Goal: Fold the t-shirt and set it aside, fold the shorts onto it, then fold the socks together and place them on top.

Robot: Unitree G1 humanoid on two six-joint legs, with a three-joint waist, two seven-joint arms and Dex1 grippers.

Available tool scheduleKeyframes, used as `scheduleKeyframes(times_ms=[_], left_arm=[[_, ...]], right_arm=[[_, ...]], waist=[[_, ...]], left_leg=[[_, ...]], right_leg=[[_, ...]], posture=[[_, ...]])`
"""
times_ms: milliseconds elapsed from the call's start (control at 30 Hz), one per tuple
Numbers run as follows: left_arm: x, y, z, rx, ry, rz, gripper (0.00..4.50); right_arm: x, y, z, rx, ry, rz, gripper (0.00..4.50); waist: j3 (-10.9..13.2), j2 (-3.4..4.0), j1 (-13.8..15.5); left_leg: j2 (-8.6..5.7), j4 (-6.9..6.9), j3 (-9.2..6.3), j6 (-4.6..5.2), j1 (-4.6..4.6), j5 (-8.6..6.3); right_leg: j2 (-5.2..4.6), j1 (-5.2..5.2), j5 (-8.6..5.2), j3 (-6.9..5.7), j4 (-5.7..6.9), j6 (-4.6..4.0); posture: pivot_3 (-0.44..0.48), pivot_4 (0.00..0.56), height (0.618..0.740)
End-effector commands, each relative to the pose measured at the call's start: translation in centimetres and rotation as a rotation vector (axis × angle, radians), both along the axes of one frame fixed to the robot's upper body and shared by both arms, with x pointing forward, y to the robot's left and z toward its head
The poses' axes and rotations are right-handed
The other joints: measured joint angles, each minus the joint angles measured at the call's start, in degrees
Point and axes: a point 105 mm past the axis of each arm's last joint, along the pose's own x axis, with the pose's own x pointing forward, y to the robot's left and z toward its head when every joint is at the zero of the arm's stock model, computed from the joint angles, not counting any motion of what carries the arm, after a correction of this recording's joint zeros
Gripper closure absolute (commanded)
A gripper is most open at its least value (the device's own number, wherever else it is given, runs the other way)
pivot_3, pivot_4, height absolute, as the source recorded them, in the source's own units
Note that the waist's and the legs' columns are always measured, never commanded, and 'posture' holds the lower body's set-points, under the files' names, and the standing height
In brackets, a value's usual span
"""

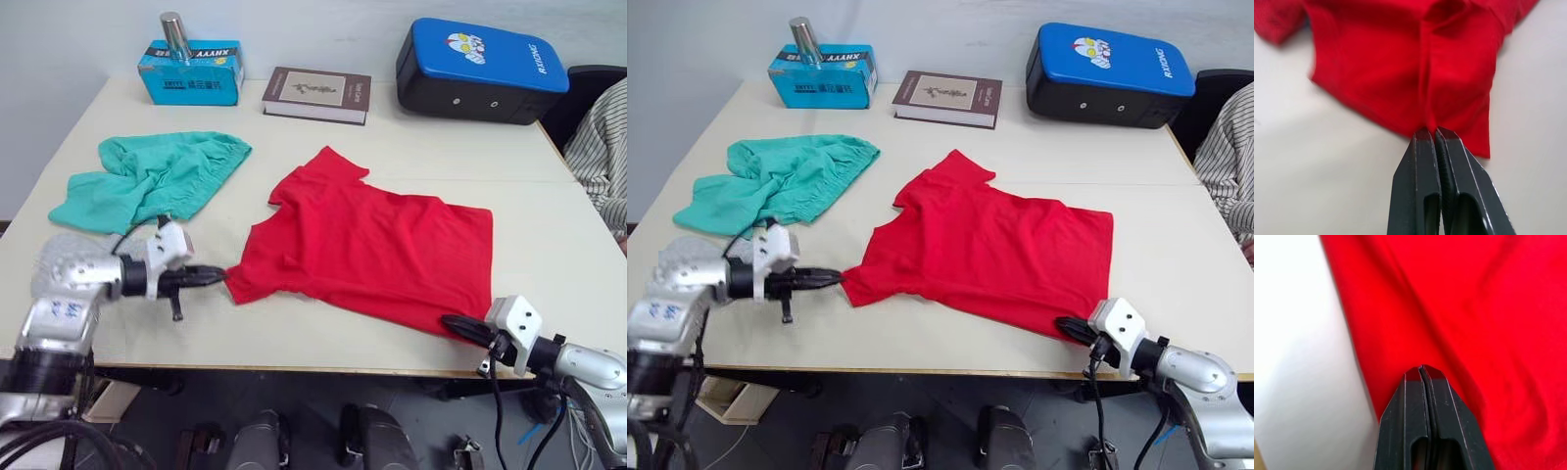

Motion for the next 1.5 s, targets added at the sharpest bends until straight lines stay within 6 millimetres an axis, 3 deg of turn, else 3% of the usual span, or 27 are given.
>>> scheduleKeyframes(times_ms=[33,167,400,500,633,767,867,933,1033,1133,1233,1333,1500], left_arm=[[1.2,-0.4,1.8,0.045,-0.033,-0.056,4.47],[2.6,-0.4,2.1,0.119,-0.039,-0.095,4.47],[5.8,-0.2,0.3,0.203,-0.045,-0.065,4.47],[6.8,-0.8,0.0,0.171,-0.091,-0.046,4.47],[7.6,-1.9,1.1,0.006,-0.148,-0.009,4.47],[7.9,-0.9,2.2,-0.077,-0.215,0.072,3.63],[7.6,1.2,3.2,-0.097,-0.266,0.156,2.69],[6.6,2.1,3.7,-0.107,-0.273,0.151,2.05],[4.7,1.9,4.3,-0.127,-0.288,0.096,2.04],[1.0,-1.6,3.0,-0.173,-0.197,-0.059,2.65],[-1.3,-5.3,0.0,-0.136,-0.136,-0.147,3.63],[-0.5,-7.3,-1.8,-0.164,-0.127,-0.085,4.50],[2.1,-8.5,-4.5,-0.131,-0.134,0.077,4.50]], right_arm=[[0.1,0.3,0.7,0.001,-0.031,0.009,4.50],[0.2,0.2,0.8,-0.001,-0.030,0.002,4.50],[-0.2,0.0,0.8,0.000,-0.020,-0.012,4.50],[-0.3,0.0,0.8,0.002,-0.022,-0.019,4.50],[-0.6,-0.1,0.8,-0.001,-0.031,-0.035,4.50],[-0.4,-0.5,1.4,0.059,-0.053,-0.101,4.50],[-0.1,-0.2,2.9,0.131,-0.083,-0.115,3.90],[0.1,0.2,3.8,0.128,-0.119,-0.096,3.18],[0.0,1.5,4.8,0.146,-0.130,-0.044,2.20],[-0.9,4.9,4.8,0.186,-0.083,0.089,2.35],[-1.3,8.4,3.7,0.164,-0.063,0.176,3.41],[-0.3,10.5,2.3,0.119,-0.082,0.178,4.46],[2.5,11.0,-0.3,0.068,-0.124,0.029,4.46]], waist=[[0.00,0.00,0.01],[0.00,0.00,-0.07],[0.01,-0.02,-0.22],[0.01,-0.02,-0.22],[0.04,-0.07,-0.19],[0.05,-0.08,-0.36],[0.05,-0.08,-0.64],[0.05,-0.08,-0.87],[0.05,-0.08,-0.99],[0.05,-0.08,-0.91],[0.04,-0.08,-0.27],[0.04,-0.09,0.15],[0.03,-0.11,0.00]], left_leg=[[-0.01,0.00,0.01,0.00,-0.01,0.00],[-0.03,0.03,0.05,0.01,-0.08,0.01],[0.00,0.05,0.18,0.01,-0.04,0.02],[0.01,0.07,0.18,0.02,-0.08,0.02],[0.01,0.09,0.16,0.05,-0.10,0.04],[0.01,0.10,0.16,0.06,-0.09,0.05],[0.03,0.10,0.17,0.03,-0.05,0.07],[0.06,0.10,0.16,0.03,-0.05,0.07],[0.06,0.09,0.14,0.02,-0.04,0.07],[0.03,0.09,0.13,0.02,-0.05,0.07],[0.01,0.09,0.03,0.02,0.00,0.06],[-0.06,0.10,-0.01,0.06,-0.02,0.09],[-0.07,0.09,-0.05,0.07,-0.06,0.17]], right_leg=[[0.01,0.00,0.00,-0.01,0.00,0.00],[0.13,-0.04,0.00,-0.04,0.01,0.01],[0.48,-0.08,0.00,-0.01,0.06,0.01],[0.47,-0.10,0.01,0.04,0.05,0.02],[0.34,-0.10,0.01,0.04,0.06,0.02],[0.21,-0.10,0.01,0.03,0.07,0.03],[0.22,-0.10,0.01,0.03,0.10,0.03],[0.22,-0.10,0.01,0.04,0.10,0.03],[0.19,-0.09,0.01,0.05,0.11,0.03],[0.13,-0.07,0.01,0.07,0.11,0.03],[0.10,0.03,0.01,0.06,0.06,0.03],[0.08,0.04,0.02,0.05,0.07,0.04],[0.07,0.01,0.10,0.03,0.10,0.04]], posture=[[0.000,0.150,0.740],[0.000,0.150,0.740],[0.000,0.150,0.740],[0.000,0.150,0.740],[0.000,0.150,0.740],[0.000,0.150,0.740],[0.000,0.150,0.740],[0.000,0.150,0.740],[0.000,0.150,0.740],[0.000,0.150,0.740],[0.000,0.150,0.740],[0.000,0.150,0.740],[0.000,0.150,0.740]])
